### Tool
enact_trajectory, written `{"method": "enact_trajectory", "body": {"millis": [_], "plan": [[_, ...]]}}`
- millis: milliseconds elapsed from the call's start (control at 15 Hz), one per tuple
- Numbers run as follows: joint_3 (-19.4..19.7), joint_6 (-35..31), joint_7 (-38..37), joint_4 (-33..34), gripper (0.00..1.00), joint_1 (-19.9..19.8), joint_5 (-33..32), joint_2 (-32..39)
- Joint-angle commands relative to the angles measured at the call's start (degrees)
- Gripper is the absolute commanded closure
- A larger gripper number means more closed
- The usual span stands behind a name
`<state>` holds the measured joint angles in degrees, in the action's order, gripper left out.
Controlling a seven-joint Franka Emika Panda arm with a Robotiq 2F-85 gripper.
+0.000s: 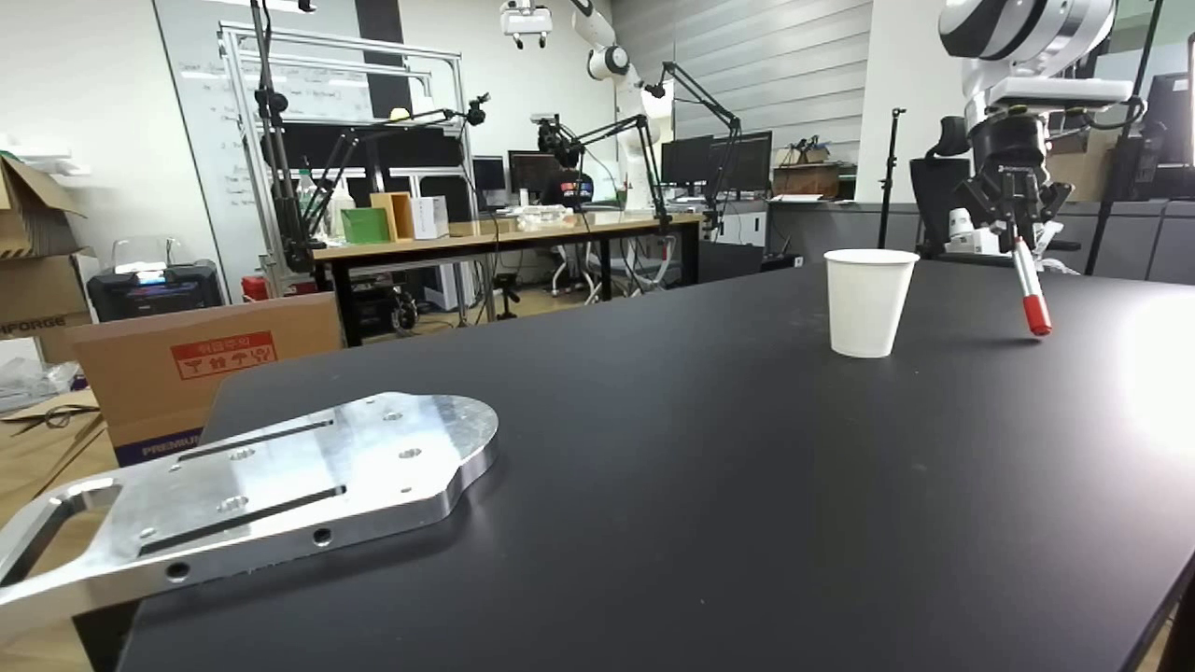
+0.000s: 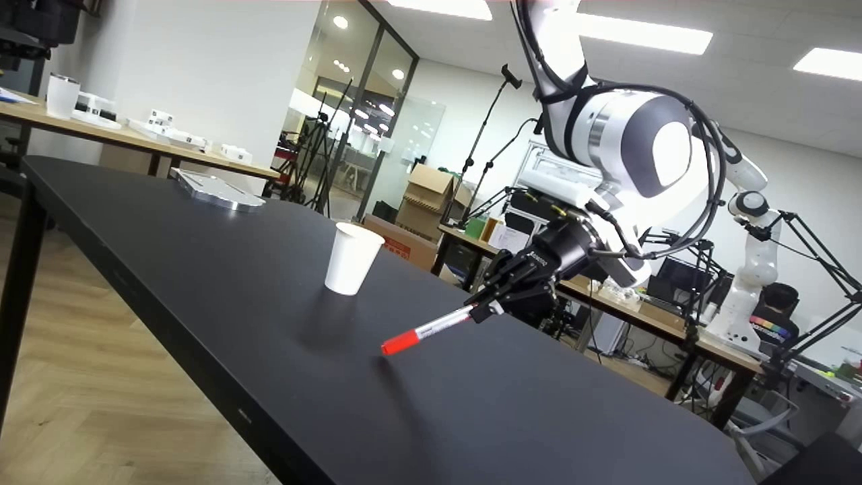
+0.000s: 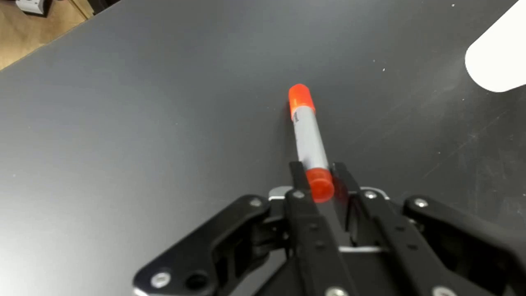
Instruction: Remove the red marker from the white cup
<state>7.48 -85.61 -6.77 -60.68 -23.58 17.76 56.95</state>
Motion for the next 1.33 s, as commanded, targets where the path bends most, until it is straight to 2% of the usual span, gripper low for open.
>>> {"method": "enact_trajectory", "body": {"millis": [0,467,1267], "plan": [[0.0,0.0,-2.9,6.7,0.95,-0.7,0.0,4.8],[0.9,-11.4,-2.2,3.9,0.95,1.7,-1.2,4.6],[1.9,-25.9,-1.5,-2.4,0.95,6.4,-3.9,2.4]]}}
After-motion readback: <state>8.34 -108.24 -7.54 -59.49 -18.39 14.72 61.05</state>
